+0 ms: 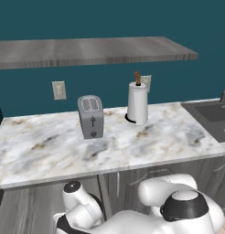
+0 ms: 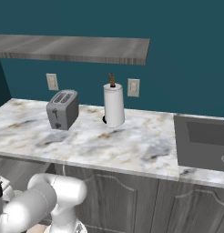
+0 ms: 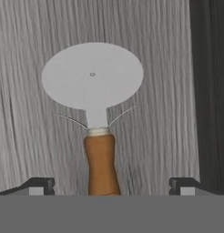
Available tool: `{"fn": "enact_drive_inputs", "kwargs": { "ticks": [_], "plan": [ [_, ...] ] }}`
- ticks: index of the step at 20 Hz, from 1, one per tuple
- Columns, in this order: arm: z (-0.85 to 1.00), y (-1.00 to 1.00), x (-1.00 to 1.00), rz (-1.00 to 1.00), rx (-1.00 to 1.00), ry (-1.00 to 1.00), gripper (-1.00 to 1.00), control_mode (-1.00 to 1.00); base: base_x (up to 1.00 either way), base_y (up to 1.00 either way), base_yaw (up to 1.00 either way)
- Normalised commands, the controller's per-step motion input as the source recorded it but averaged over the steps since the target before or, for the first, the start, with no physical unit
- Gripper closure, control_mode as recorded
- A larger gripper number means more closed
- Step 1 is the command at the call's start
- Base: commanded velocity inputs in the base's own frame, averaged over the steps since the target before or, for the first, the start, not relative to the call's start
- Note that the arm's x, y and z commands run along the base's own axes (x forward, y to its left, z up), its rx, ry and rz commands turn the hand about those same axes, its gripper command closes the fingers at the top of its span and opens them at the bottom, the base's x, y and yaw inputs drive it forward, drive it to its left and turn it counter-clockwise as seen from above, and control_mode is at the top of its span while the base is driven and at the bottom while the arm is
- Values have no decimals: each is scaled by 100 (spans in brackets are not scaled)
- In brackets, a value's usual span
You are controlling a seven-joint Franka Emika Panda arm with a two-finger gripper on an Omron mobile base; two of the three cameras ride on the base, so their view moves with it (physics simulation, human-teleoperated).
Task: Take the pizza cutter from the drawer on the left and place it on the dining counter for cutting.
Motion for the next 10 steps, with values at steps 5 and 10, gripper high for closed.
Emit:
{"fn": "enact_drive_inputs", "kwargs": {
  "ticks": [5, 10],
  "plan": [
    [-17, 0, 1, 0, 0, 0, -100, -100, 0, 0, 0],
    [-12, 0, 0, 0, 0, 0, -100, -100, 0, 0, 0]
  ]
}}
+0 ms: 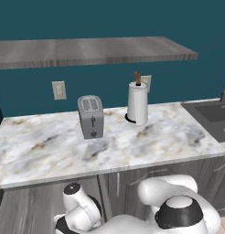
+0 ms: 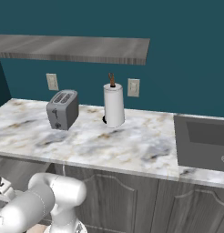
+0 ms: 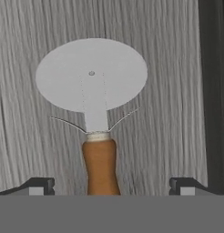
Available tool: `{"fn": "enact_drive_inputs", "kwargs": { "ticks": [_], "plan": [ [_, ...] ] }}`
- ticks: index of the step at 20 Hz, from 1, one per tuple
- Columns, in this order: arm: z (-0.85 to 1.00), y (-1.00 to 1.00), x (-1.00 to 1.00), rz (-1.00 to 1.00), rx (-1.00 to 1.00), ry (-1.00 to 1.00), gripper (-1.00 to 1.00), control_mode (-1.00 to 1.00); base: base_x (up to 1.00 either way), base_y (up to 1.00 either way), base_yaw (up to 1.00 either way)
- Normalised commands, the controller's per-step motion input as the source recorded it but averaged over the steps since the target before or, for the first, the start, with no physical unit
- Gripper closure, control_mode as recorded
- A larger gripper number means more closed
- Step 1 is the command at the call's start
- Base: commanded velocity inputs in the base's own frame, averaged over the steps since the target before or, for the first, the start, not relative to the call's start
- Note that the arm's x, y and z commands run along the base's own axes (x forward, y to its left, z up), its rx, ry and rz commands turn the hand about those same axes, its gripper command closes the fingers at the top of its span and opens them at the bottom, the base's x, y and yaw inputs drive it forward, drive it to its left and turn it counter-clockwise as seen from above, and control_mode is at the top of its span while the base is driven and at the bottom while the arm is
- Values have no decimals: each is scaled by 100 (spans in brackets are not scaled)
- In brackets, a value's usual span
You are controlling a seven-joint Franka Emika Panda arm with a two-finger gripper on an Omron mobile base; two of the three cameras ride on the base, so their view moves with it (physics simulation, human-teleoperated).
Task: Take the pizza cutter from the drawer on the left and place it on the dining counter for cutting.
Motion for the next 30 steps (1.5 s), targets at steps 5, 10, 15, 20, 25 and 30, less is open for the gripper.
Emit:
{"fn": "enact_drive_inputs", "kwargs": {
  "ticks": [5, 10, 15, 20, 25, 30],
  "plan": [
    [-18, 7, 3, 0, 0, 0, -100, -100, 0, 0, 0],
    [-16, 12, 9, 0, 0, 0, -100, -100, 0, 0, 0],
    [-15, 14, 4, 0, 0, 0, -100, -100, 0, 0, 0],
    [-8, 1, 0, 0, 0, 0, -100, -100, 0, 0, 0],
    [-5, 2, 0, 0, 0, 0, -100, -100, 0, 0, 0],
    [-18, 0, 1, 0, 0, 0, -100, -100, 0, 0, 0]
  ]
}}
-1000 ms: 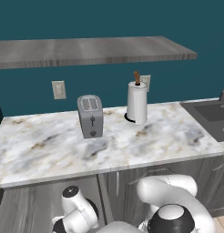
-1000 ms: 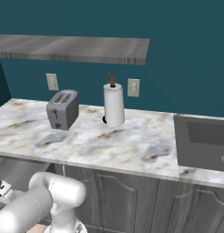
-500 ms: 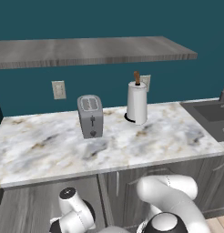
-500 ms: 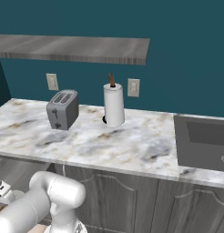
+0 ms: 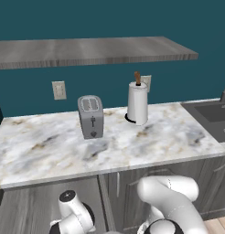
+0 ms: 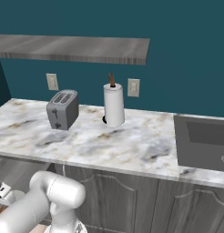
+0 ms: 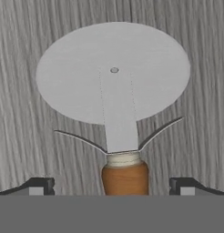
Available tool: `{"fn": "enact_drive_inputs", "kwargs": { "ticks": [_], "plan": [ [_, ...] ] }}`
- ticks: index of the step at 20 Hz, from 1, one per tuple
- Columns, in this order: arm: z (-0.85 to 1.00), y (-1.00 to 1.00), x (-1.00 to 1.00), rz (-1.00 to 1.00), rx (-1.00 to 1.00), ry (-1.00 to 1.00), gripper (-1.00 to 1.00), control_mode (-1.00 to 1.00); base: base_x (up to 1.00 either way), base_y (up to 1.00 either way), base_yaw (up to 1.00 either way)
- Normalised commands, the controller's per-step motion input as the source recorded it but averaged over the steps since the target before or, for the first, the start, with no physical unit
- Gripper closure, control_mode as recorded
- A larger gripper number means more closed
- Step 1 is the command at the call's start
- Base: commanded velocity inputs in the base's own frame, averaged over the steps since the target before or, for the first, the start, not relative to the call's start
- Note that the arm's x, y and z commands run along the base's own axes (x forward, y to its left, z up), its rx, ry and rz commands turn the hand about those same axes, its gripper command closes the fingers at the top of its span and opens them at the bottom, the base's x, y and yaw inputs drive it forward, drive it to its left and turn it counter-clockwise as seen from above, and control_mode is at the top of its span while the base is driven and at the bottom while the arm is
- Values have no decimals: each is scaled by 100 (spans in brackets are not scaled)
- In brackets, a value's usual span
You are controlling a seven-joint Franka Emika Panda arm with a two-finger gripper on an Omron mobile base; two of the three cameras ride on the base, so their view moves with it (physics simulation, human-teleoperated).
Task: Take the pizza cutter from the drawer on the left and place it on the dining counter for cutting.
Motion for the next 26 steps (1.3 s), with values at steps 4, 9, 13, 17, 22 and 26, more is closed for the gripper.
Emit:
{"fn": "enact_drive_inputs", "kwargs": {
  "ticks": [4, 9, 13, 17, 22, 26],
  "plan": [
    [-23, 0, 0, 0, 0, 0, -100, -100, 0, 0, 0],
    [-14, 0, 0, 0, 0, 0, -100, -100, 0, 0, 0],
    [-7, 1, 0, 0, 0, 0, -100, -100, 0, 0, 0],
    [-15, 1, 0, 0, 0, 0, -100, -100, 0, 0, 0],
    [-11, 2, 0, 0, 0, 0, -100, -100, 0, 0, 0],
    [-2, 2, 0, 0, 0, 0, -100, -100, 0, 0, 0]
  ]
}}
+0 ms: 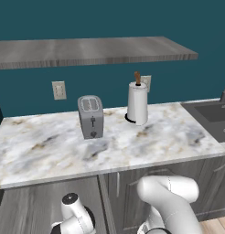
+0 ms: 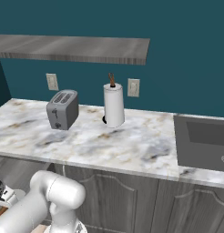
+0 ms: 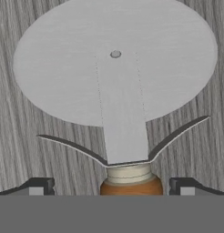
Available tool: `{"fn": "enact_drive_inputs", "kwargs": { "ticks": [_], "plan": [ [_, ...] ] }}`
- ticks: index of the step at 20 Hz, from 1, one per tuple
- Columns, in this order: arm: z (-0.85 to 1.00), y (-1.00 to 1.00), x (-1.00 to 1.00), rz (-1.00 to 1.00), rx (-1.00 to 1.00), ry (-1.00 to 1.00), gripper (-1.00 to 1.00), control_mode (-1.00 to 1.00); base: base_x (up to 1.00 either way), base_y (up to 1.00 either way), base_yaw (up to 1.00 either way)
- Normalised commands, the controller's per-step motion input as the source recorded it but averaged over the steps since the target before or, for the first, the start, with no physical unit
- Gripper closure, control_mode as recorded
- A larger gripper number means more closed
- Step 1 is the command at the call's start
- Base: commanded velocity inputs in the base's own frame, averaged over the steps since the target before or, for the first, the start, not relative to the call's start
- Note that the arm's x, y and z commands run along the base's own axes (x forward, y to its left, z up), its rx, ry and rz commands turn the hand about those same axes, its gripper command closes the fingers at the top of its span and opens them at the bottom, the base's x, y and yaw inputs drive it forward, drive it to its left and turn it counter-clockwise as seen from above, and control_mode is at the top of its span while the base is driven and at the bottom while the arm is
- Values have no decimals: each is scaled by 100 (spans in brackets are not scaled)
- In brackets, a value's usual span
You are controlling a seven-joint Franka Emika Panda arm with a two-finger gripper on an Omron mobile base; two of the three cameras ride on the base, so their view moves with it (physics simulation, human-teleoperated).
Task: Take the pizza cutter from the drawer on the left and place it on the dining counter for cutting.
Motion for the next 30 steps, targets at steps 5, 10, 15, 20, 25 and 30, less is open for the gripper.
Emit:
{"fn": "enact_drive_inputs", "kwargs": {
  "ticks": [5, 10, 15, 20, 25, 30],
  "plan": [
    [0, 0, 0, 0, 0, 0, -100, -100, 0, 0, 0],
    [0, 0, 0, 0, 0, 0, -100, -100, 0, 0, 0],
    [0, 0, 0, 0, 0, 0, -100, -100, 0, 0, 0],
    [0, 0, 0, 0, 0, 0, 100, -100, 0, 0, 0],
    [0, 0, 0, 0, 0, 0, 100, -100, 0, 0, 0],
    [0, 0, 0, 0, 0, 0, 100, -100, 0, 0, 0]
  ]
}}
